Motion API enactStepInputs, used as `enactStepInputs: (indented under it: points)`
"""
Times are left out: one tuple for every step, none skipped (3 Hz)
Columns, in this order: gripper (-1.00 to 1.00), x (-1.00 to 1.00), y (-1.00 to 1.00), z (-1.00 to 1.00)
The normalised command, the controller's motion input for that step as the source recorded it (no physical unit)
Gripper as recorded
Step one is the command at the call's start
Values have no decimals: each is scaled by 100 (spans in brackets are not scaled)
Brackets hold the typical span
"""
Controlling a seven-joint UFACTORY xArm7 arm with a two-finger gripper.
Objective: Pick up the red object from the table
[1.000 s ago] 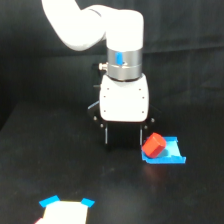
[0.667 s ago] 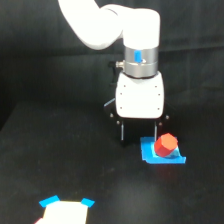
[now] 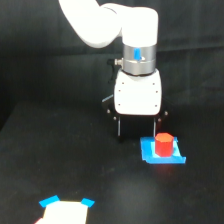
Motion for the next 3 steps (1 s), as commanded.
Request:
enactStepInputs:
  points:
    - [100, 100, 94, -63]
    - [100, 100, 100, -80]
    - [71, 36, -100, 48]
